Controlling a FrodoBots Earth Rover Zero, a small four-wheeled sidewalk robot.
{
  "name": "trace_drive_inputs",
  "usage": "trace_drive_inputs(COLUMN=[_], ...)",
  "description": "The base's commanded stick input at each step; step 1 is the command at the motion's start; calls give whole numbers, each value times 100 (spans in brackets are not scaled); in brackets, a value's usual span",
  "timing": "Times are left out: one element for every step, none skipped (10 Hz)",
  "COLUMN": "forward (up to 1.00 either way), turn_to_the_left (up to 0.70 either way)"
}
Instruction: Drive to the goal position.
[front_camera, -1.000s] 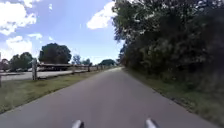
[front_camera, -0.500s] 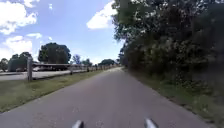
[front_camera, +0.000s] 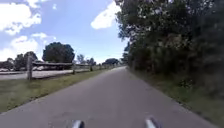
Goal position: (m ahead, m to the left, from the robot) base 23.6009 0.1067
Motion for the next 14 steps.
trace_drive_inputs(forward=[50,50,50,50,50,50,50,50,50,50,50,50,50,50], turn_to_the_left=[0,0,0,0,0,0,0,0,0,0,0,0,0,0])
